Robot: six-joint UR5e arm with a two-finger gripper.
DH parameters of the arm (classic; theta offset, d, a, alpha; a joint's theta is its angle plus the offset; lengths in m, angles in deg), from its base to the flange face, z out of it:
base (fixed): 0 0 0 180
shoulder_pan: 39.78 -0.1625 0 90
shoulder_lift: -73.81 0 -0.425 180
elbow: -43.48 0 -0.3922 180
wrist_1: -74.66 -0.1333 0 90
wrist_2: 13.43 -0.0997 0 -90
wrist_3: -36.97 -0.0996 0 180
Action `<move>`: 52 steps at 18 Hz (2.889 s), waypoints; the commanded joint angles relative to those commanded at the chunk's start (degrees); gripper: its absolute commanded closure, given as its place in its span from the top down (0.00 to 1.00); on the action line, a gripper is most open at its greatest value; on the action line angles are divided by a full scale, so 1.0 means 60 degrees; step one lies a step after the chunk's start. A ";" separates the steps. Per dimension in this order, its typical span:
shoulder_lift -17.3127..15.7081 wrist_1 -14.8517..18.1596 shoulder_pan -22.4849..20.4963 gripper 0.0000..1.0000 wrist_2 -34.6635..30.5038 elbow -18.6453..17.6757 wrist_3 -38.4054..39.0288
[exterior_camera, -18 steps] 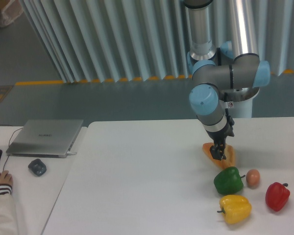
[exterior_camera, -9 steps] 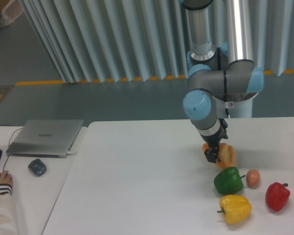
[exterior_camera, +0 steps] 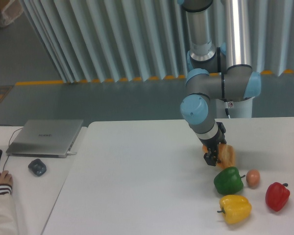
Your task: Place the triangular bread in the basket
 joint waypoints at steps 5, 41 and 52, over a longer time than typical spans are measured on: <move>-0.0088 0.0294 -0.0030 0.06 0.0000 0.0147 0.0132; -0.0529 -0.0715 -0.5753 0.04 0.1435 0.2461 -0.2094; 0.0248 -0.2152 -0.7338 0.37 0.2284 0.2491 -0.3296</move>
